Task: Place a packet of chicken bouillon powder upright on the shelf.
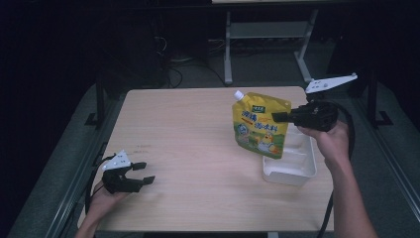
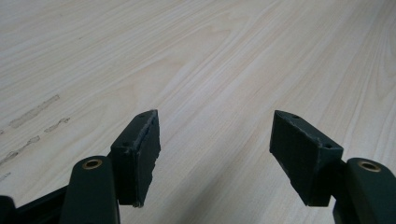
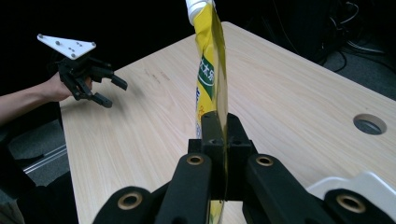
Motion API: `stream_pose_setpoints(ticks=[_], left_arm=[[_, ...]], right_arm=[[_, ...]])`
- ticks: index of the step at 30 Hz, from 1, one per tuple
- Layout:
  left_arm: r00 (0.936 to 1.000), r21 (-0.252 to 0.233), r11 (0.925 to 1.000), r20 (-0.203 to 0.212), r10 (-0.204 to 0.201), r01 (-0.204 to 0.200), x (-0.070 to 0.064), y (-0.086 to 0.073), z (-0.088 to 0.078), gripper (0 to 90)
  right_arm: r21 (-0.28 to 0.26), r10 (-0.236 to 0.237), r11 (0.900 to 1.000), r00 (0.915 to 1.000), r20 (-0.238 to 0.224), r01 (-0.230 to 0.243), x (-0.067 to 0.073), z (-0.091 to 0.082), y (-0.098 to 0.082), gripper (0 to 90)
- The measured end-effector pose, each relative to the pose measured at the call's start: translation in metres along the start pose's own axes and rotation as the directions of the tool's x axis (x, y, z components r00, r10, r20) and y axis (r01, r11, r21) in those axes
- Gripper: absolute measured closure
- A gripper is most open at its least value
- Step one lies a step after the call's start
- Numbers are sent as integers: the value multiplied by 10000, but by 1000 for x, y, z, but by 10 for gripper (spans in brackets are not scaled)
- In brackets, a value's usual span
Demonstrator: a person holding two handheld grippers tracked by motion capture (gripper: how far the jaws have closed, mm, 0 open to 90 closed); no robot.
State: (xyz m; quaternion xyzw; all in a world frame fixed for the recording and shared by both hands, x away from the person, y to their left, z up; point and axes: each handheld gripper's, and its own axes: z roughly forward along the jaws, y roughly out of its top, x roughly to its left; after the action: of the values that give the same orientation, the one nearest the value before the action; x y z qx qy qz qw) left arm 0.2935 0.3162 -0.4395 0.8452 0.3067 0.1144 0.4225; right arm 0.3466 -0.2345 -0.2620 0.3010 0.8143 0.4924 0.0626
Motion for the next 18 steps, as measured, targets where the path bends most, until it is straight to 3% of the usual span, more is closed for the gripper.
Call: stream_pose_setpoints(ticks=[18], left_arm=[[10000,4,10000,39,-32,32,0,0,1,330]], right_arm=[[-250,406,9989,9985,374,-397,-13,-26,-21,899]])
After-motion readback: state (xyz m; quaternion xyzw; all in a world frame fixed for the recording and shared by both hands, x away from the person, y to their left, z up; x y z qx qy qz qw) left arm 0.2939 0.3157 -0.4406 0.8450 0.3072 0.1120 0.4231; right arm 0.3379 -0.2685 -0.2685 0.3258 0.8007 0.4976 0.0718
